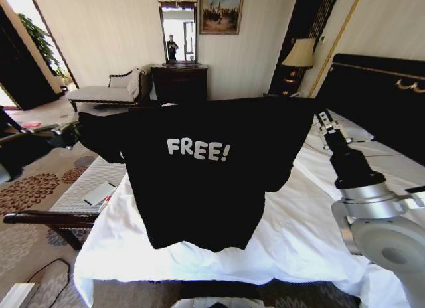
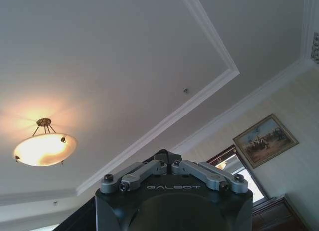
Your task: Fold the clothes on the bed.
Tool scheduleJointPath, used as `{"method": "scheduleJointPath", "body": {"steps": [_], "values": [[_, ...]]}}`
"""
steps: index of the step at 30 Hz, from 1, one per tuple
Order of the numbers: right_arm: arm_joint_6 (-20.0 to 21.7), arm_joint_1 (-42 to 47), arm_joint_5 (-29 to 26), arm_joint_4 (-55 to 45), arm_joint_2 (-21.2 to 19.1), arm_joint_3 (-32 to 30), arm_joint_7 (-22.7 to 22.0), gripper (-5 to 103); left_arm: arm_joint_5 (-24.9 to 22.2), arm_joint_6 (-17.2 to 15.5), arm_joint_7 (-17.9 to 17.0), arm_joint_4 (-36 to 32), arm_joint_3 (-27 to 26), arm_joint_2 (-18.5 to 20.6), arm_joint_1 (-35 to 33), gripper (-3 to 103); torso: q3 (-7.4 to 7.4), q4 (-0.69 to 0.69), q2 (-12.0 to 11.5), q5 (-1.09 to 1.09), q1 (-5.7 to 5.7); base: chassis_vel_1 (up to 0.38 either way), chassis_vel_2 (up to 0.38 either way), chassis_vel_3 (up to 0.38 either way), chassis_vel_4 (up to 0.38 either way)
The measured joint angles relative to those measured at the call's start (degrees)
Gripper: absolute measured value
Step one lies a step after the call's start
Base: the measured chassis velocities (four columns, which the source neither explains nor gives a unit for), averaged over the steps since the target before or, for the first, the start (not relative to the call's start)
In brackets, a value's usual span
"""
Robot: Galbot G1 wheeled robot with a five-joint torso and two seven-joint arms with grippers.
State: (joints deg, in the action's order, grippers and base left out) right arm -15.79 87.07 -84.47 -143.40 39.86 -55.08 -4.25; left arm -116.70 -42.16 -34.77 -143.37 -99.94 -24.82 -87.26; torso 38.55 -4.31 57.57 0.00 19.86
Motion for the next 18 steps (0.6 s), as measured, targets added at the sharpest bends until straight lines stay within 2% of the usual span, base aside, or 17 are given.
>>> {"method": "scheduleJointPath", "body": {"steps": [6,9,11,13,18], "values": [[-0.01,0.58,0.06,0.06,-0.01,-2.00,0.73,0,-4.39,0.00,0.09,0.04,-2.39,3.19,0.85,0,0.00,-0.01,0.00,0.01,0.00,0.000,0.000,0.000,0.000],[0.38,2.25,-2.04,0.08,-1.85,-6.90,1.02,0,-12.74,0.01,-0.48,0.06,-5.59,6.48,1.49,0,0.00,0.00,0.00,0.00,0.00,0.000,0.000,0.000,0.000],[0.48,2.77,-2.31,0.09,-2.22,-7.75,1.17,0,-13.95,0.01,-0.59,0.06,-5.95,6.95,1.58,0,0.00,0.00,0.00,0.00,0.00,0.000,0.000,0.000,0.000],[1.04,4.37,-2.65,0.10,-4.65,-9.53,1.41,0,-18.62,0.02,-0.76,0.06,-6.47,9.07,2.02,0,0.00,-0.02,0.00,0.00,0.00,0.000,0.000,0.000,0.000],[1.93,4.88,-2.63,0.10,-8.80,-10.62,0.16,0,-20.87,0.03,-1.16,0.07,-5.90,11.80,2.60,0,0.01,0.01,0.00,0.00,0.00,0.000,0.000,0.000,0.000]]}}
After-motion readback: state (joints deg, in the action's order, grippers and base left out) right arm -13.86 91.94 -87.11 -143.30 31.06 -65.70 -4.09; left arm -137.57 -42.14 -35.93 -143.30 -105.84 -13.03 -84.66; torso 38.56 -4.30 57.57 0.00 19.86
